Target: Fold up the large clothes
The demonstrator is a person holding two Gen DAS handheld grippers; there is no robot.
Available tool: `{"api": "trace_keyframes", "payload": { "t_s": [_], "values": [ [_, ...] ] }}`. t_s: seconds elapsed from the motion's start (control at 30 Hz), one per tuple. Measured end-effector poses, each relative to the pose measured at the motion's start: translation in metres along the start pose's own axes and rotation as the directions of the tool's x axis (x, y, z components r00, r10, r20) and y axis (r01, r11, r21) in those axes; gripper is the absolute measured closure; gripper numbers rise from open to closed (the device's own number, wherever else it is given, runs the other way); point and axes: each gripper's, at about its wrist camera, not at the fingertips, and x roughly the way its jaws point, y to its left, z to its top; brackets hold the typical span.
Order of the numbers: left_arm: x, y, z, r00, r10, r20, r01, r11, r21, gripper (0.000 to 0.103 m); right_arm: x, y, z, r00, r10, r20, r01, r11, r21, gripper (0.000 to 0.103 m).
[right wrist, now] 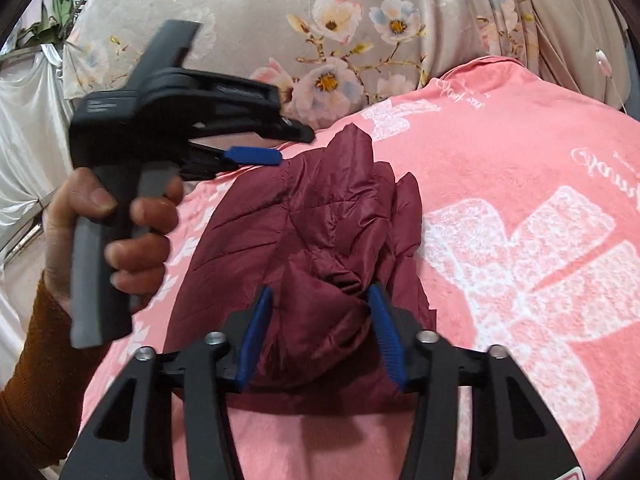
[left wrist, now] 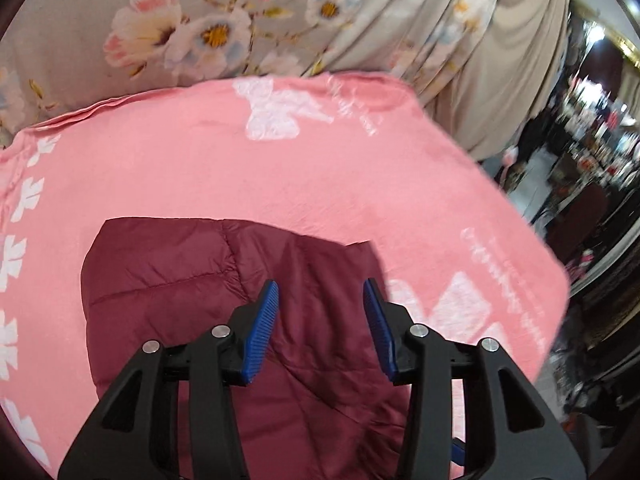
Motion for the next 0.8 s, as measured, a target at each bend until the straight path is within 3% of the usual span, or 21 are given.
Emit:
{"api": "trace_keyframes", "payload": {
  "t_s": [0.07, 0.17, 0.37, 0.8],
  "values": [
    [0.016, -0.001, 0.000, 0.999, 0.024, -0.031, -0.023, 1.000, 0.012, 0.064, 0.004, -0.006, -0.002, 1.000, -0.007, -0.017, 0.007, 1.000, 0.025, 0.087],
    [0.039, -0.003, 0.000, 0.996, 0.049, -0.070, -0.047, 0.999, 0.027, 0.069, 0.002, -0.030, -0.007, 0.999, 0.038, -0.013, -0.036, 0.990, 0.137, 0.094],
    [0.079, -0.015, -0.003, 0.989, 0.104, -0.101, -0.097, 0.992, 0.078, 0.079, 0.001, -0.043, -0.024, 0.999, 0.014, -0.029, -0.008, 0.984, 0.176, 0.095],
    [0.115, -0.019, -0.019, 0.985, 0.151, -0.083, -0.143, 0.985, 0.094, 0.081, 0.026, -0.052, -0.039, 0.994, -0.041, -0.104, 0.058, 0.984, 0.170, 0.097]
  ]
}}
